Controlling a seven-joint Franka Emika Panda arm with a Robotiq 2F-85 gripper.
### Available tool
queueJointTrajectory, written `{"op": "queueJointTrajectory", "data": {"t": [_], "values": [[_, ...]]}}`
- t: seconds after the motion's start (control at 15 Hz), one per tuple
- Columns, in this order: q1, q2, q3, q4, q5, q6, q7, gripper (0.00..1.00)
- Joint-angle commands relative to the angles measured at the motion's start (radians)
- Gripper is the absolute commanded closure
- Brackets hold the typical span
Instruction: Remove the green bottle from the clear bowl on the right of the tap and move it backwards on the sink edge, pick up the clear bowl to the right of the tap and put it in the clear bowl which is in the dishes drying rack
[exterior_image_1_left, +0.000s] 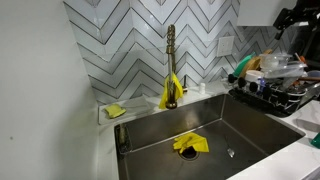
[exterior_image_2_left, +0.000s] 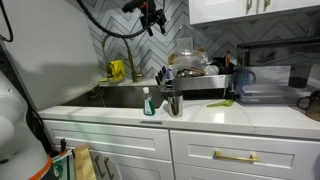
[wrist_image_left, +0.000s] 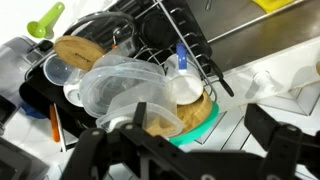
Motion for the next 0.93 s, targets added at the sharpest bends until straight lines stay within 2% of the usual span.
{"op": "queueJointTrajectory", "data": {"t": [0.0, 0.4, 0.47, 0.53, 0.87], "values": [[-0.003, -0.051, 0.013, -0.014, -0.002, -0.014, 0.210, 0.00], [-0.005, -0.084, 0.045, -0.020, -0.028, -0.015, 0.429, 0.00], [-0.001, -0.080, 0.050, -0.021, -0.021, -0.006, 0.439, 0.00], [-0.004, -0.060, 0.039, 0.004, -0.009, -0.004, 0.390, 0.00], [-0.005, -0.058, 0.041, 0.005, -0.009, -0.003, 0.393, 0.00]]}}
